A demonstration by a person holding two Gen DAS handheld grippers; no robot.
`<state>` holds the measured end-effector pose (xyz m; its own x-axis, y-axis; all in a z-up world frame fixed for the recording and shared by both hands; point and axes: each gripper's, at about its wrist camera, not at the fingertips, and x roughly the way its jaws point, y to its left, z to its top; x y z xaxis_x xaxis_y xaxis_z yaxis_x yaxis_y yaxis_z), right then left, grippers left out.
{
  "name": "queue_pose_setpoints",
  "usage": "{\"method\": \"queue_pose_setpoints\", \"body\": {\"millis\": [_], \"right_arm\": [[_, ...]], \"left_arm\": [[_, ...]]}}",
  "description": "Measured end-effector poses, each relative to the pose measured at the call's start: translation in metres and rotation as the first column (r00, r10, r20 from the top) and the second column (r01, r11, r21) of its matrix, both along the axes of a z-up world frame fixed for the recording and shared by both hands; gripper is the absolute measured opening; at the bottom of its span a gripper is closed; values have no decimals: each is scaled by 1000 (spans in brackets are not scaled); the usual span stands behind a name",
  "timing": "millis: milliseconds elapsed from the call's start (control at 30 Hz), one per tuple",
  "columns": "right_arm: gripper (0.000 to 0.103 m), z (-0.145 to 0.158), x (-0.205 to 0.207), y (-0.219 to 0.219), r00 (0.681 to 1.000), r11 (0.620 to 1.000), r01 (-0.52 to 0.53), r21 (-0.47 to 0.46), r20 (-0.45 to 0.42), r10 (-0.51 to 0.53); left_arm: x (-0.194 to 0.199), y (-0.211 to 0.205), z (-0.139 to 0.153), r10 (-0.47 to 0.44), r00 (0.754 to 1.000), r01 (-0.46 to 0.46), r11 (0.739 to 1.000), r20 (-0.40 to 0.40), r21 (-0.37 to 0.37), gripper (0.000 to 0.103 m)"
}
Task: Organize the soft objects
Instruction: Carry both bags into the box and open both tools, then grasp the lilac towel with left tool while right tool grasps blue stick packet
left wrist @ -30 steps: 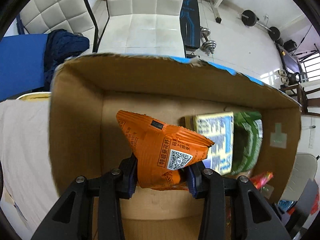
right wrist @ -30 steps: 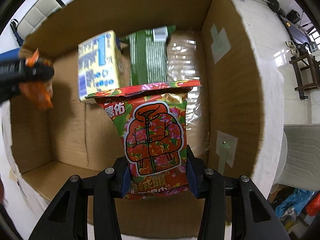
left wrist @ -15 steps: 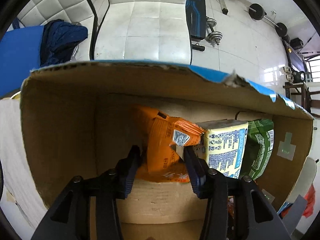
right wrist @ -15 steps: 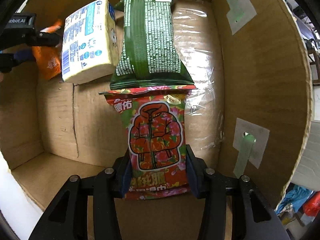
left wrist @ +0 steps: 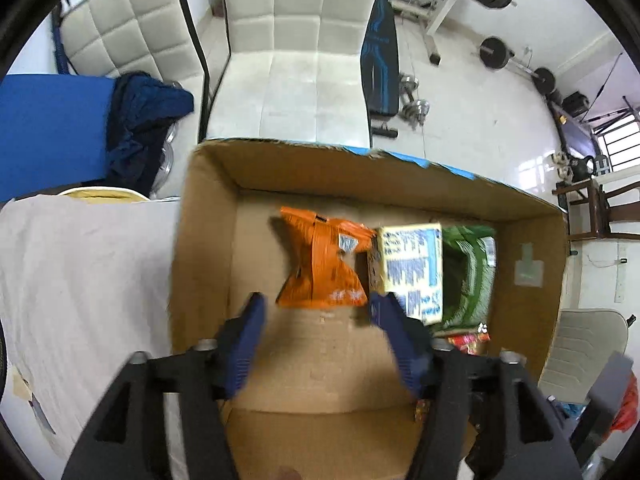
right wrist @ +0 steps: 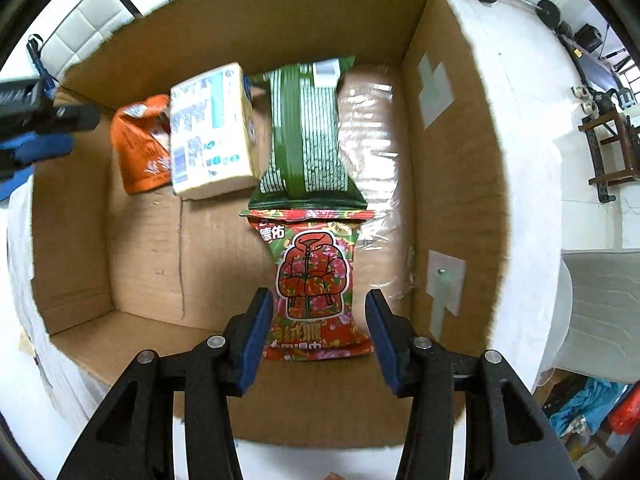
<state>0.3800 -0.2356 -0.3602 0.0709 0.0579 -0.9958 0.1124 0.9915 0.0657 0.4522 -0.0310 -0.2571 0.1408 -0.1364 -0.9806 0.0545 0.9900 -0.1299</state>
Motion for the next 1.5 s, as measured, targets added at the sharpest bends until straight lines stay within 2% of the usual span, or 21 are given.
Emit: {"method": "queue_pose_setpoints", "body": {"millis": [33, 100, 167, 267, 333, 367, 467, 767, 933, 1033, 1100, 1200, 1333, 1433, 1500], "right_arm": [[56, 0, -2, -4, 1000, 1000, 0, -1, 11, 0], [72, 14, -10, -2, 999, 1000, -3, -4, 46, 3], [73, 24, -22, -5, 997, 1000, 1, -28, 75, 1], [75, 42, -31, 1, 995, 1000, 7, -23, 97, -5], [87, 49, -38, 1, 991, 1000, 17, -17, 129, -14], [95, 54, -42, 2, 989, 1000, 21, -16, 144, -19], [103, 70, -57, 2, 983, 999, 32, -29, 179, -26], [103, 124, -101, 2, 954, 997, 51, -51, 297, -33], [103, 142, -123, 5, 949, 999, 37, -24, 313, -27], [103, 124, -134, 19, 967, 1000, 3, 11, 253, -6], [103, 105, -138, 29, 978, 999, -16, 29, 206, 10], [103, 51, -140, 54, 995, 997, -50, 65, 93, 44], [103, -18, -139, 80, 997, 994, -53, 99, -43, 57], [99, -52, -140, 88, 994, 994, -29, 108, -104, 40], [93, -70, -140, 92, 992, 995, -23, 98, -122, 35]], "left_arm": [[-12, 1, 6, -3, 1000, 3, 1000, 23, 24, 76], [-26, 2, 14, -15, 999, 13, 999, 50, 38, 83], [-45, 2, 20, -27, 997, 23, 999, 72, 49, 93], [-74, 1, 34, -31, 992, 25, 998, 126, 50, 93], [-89, 2, 42, -31, 988, 24, 999, 151, 46, 95], [-94, 2, 46, -27, 986, 20, 999, 162, 43, 100], [-119, 1, 60, -25, 977, 15, 999, 212, 48, 103], [-172, 2, 107, -8, 937, -12, 998, 348, 56, 103], [-197, 16, 116, 34, 928, -66, 995, 371, 72, 103], [-215, 34, 100, 85, 937, -125, 987, 338, 99, 103], [-224, 48, 79, 125, 952, -158, 982, 278, 101, 103], [-231, 73, 35, 197, 966, -219, 969, 170, 118, 103], [-239, 95, -17, 254, 964, -263, 952, 75, 158, 103], [-243, 107, -47, 297, 955, -296, 943, 17, 149, 103], [-243, 112, -62, 316, 949, -312, 940, -9, 140, 103]]}}
